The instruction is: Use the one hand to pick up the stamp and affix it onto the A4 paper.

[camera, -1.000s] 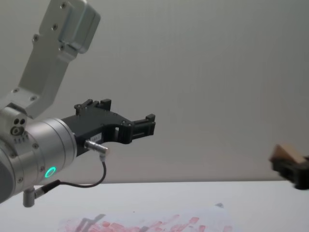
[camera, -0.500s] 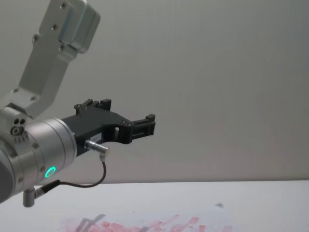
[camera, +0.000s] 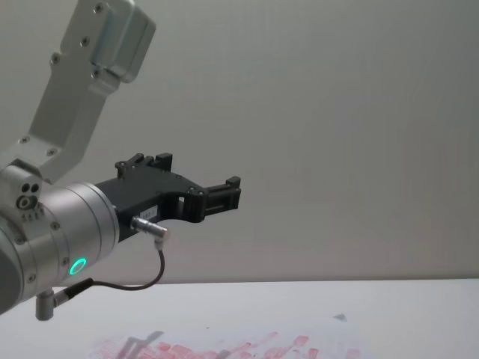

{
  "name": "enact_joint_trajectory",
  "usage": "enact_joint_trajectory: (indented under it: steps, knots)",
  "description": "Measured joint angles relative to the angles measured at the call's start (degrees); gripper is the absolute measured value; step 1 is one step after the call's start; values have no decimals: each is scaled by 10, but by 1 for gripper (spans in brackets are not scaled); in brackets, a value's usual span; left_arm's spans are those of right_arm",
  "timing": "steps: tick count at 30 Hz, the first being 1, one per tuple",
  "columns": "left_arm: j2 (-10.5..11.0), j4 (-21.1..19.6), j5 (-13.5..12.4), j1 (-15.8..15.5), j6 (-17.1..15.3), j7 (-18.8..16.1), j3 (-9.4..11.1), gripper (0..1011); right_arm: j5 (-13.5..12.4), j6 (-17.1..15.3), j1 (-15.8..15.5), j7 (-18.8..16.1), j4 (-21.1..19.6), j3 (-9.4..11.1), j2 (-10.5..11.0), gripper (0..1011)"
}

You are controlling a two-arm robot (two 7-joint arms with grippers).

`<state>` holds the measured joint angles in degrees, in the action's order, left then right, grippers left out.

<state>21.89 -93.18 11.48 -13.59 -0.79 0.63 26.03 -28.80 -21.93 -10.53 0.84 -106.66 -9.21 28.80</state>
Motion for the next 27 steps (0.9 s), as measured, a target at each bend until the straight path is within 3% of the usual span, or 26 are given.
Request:
enact_joint_trajectory:
  steps: [19,27]
  knots:
    - [0,0,0,0,0,0,0,1001,12,-30,25,-35,27,-9,-13,221]
    - [0,0,0,0,0,0,0,1001,15,-36,30,-41,33,-11,-17,476]
